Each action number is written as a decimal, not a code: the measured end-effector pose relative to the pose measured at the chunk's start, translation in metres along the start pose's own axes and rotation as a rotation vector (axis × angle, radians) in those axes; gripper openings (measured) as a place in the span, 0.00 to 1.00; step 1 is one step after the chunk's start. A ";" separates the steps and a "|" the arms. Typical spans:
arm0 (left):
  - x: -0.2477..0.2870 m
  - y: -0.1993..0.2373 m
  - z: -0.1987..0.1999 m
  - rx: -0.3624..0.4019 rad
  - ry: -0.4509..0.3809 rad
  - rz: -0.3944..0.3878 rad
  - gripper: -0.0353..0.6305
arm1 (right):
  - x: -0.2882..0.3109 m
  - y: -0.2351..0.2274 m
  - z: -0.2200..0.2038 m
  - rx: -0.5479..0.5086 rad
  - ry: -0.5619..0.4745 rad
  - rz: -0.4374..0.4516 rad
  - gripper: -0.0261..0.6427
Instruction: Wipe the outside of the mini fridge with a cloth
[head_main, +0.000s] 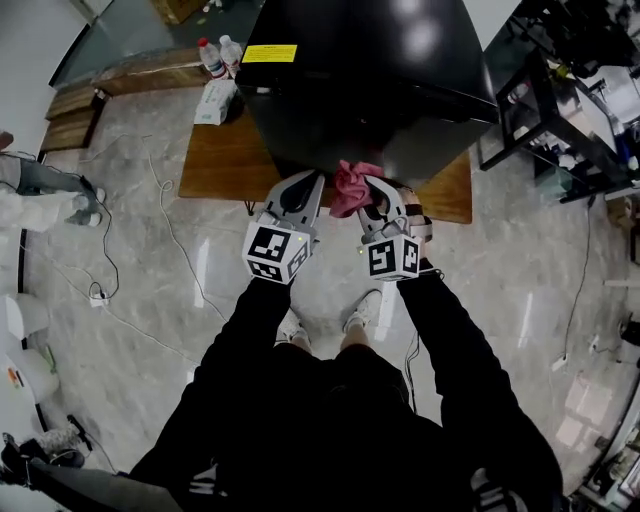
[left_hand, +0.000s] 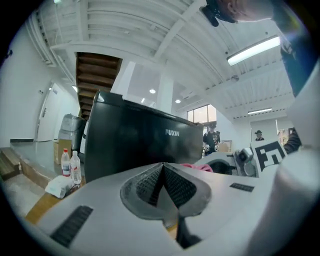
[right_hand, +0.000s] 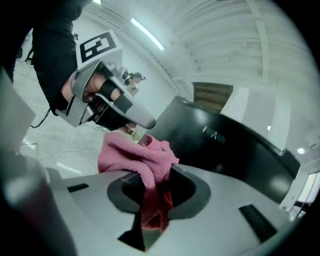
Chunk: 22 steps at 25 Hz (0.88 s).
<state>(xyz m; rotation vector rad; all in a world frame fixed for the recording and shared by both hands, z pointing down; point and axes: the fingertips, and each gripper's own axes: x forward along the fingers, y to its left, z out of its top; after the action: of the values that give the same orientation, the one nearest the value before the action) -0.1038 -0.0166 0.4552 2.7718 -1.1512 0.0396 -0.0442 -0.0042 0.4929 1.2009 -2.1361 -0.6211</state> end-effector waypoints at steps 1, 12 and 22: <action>-0.006 0.005 0.011 0.009 -0.011 -0.011 0.06 | -0.001 -0.010 0.021 -0.015 -0.014 -0.031 0.17; -0.051 0.053 0.101 0.061 -0.115 -0.070 0.06 | 0.024 -0.058 0.138 -0.264 -0.027 -0.211 0.17; -0.026 0.072 0.096 0.057 -0.155 -0.088 0.06 | 0.069 -0.053 0.127 -0.387 -0.064 -0.211 0.17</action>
<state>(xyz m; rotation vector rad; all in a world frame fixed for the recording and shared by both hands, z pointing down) -0.1762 -0.0618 0.3663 2.9173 -1.0749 -0.1575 -0.1295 -0.0767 0.3875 1.2032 -1.8371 -1.1210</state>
